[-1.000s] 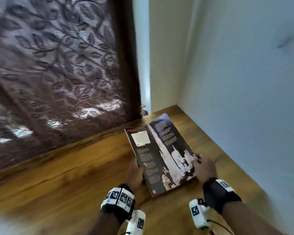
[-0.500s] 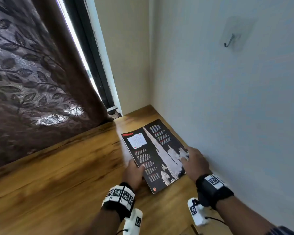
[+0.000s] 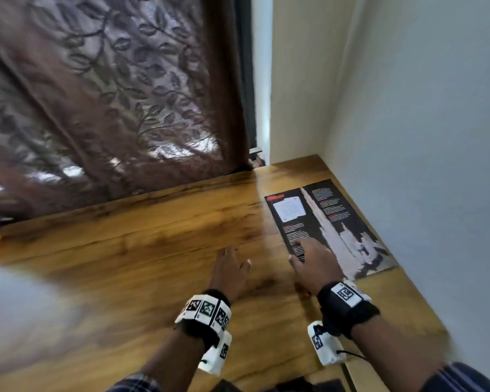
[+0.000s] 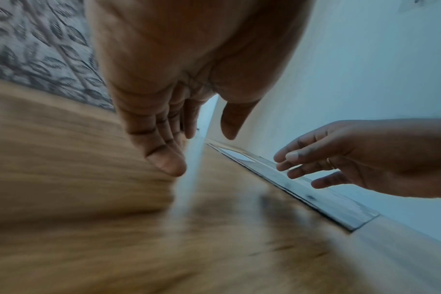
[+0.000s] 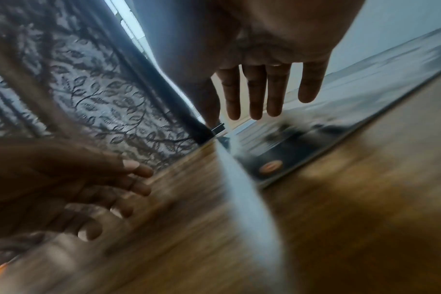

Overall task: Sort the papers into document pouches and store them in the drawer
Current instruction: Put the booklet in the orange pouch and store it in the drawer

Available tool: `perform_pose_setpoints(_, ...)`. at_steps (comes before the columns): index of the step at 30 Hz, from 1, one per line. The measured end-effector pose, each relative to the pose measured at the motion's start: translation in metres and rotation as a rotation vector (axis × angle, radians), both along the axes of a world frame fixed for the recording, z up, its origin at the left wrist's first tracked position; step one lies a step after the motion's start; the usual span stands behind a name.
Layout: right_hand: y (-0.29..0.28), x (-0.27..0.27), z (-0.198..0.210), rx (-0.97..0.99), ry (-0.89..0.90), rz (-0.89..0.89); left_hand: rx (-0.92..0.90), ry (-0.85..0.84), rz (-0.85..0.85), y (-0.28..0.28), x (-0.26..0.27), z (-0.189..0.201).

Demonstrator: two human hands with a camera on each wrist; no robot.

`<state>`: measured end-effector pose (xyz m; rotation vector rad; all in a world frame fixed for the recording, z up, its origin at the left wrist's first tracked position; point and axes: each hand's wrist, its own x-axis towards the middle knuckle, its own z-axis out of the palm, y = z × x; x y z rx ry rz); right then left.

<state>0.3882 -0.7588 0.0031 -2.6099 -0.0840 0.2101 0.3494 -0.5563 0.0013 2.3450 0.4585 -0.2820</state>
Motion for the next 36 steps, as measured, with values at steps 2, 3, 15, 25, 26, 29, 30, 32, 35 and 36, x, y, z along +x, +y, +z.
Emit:
perform_pose_setpoints(2, 0.034, -0.005, 0.005, -0.04, 0.0, 0.075, 0.059, -0.022, 0.016, 0.03, -0.017, 0.007)
perform_pose_setpoints(3, 0.05, -0.008, 0.007, -0.058, -0.001, 0.12, 0.1, -0.024, 0.021, 0.044, -0.024, 0.009)
perform_pose_setpoints(15, 0.264, -0.06, 0.022, -0.048, -0.018, 0.509, 0.228, -0.055, 0.252, 0.213, -0.129, 0.014)
perform_pose_setpoints(25, 0.431, -0.124, 0.022, 0.002, 0.002, 0.8, 0.312, -0.03, 0.426, 0.328, -0.207, 0.02)
perform_pose_setpoints(26, 0.445, -0.129, 0.022, 0.011, -0.003, 0.824, 0.322, -0.032, 0.436, 0.337, -0.213, 0.021)
perform_pose_setpoints(29, 0.484, -0.141, 0.025, 0.011, -0.015, 0.885, 0.342, -0.04, 0.467, 0.362, -0.228, 0.021)
perform_pose_setpoints(30, 0.494, -0.144, 0.026, 0.004, -0.015, 0.904, 0.346, -0.038, 0.476, 0.369, -0.232, 0.02)
perform_pose_setpoints(32, 0.51, -0.148, 0.025, -0.013, -0.009, 0.932, 0.35, -0.023, 0.493, 0.385, -0.24, 0.018)
perform_pose_setpoints(35, 0.529, -0.151, 0.021, -0.051, -0.001, 0.972, 0.356, 0.029, 0.504, 0.409, -0.248, 0.017)
perform_pose_setpoints(36, 0.535, -0.153, 0.02, -0.064, 0.005, 0.982, 0.363, 0.046, 0.494, 0.417, -0.249, 0.016)
